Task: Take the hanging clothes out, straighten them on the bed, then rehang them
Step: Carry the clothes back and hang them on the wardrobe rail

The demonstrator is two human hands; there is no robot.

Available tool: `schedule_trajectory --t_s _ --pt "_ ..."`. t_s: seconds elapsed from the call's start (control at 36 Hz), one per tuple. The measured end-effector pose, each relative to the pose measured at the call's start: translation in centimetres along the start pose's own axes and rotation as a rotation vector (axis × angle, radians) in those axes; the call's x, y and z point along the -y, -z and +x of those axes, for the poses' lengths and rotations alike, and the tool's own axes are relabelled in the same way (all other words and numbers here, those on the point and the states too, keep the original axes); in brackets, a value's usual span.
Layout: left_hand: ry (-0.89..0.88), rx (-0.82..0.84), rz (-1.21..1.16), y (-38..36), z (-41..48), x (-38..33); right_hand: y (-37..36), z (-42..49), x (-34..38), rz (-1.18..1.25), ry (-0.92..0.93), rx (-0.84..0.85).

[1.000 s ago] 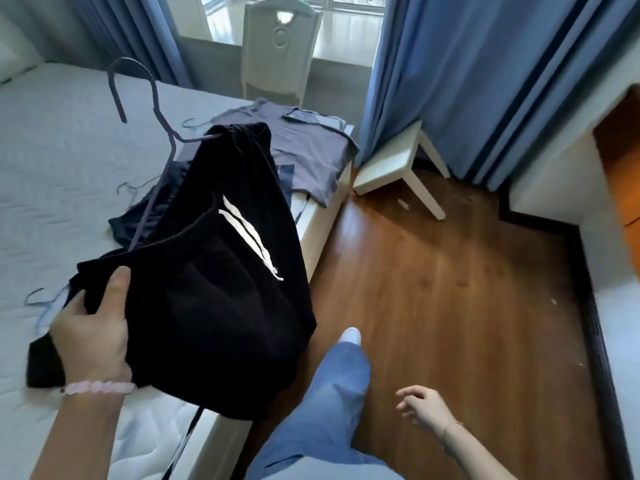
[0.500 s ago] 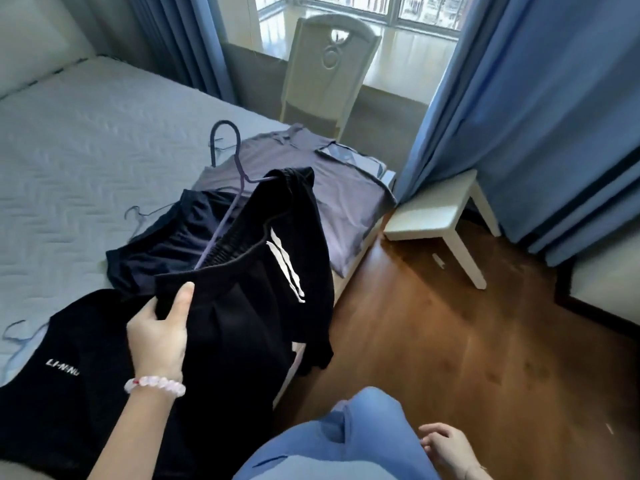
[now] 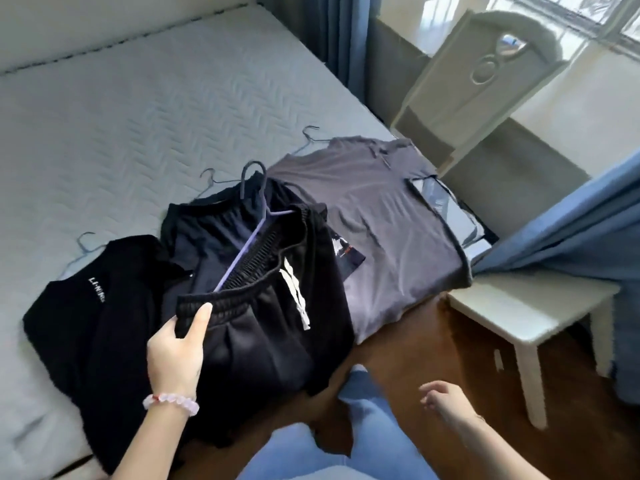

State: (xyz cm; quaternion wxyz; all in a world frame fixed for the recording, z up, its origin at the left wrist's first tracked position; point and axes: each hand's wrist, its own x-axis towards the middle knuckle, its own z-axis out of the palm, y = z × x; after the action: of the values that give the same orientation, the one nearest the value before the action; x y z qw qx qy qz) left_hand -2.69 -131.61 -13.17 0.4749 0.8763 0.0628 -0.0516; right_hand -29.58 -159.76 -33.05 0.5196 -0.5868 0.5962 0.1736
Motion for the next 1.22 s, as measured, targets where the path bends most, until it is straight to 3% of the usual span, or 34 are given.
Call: schedule_trajectory --t_s 0.08,0.22,0.39,0.58,0.81,1.0,1.22 --pt "0.042 -0.075 0.008 -0.6 -0.5 -0.8 2.0 3.0 6.3 -0.168 0.11 0.031" --pt "0.085 -0.182 0.025 -0.2 -1.0 -2.0 1.9 5.6 15.7 -0.177 0.26 0.121" --pt "0.144 -0.344 -0.003 0.8 0.2 -4.3 -0.6 7.0 23.1 -0.205 0.321 0.255" --pt "0.164 -0.5 -0.206 4.2 5.5 -5.2 -3.7 7.4 29.7 -0.238 0.356 0.322" --pt "0.047 -0.359 -0.099 2.7 15.4 -3.6 -9.2 9.5 36.0 -0.349 0.383 0.301" --pt "0.216 -0.111 -0.097 -1.0 25.4 4.4 -15.8 14.3 44.6 -0.633 0.513 0.242" --pt "0.286 -0.075 -0.095 -3.3 32.3 13.7 -25.1 20.7 53.6 -0.622 0.605 0.2"
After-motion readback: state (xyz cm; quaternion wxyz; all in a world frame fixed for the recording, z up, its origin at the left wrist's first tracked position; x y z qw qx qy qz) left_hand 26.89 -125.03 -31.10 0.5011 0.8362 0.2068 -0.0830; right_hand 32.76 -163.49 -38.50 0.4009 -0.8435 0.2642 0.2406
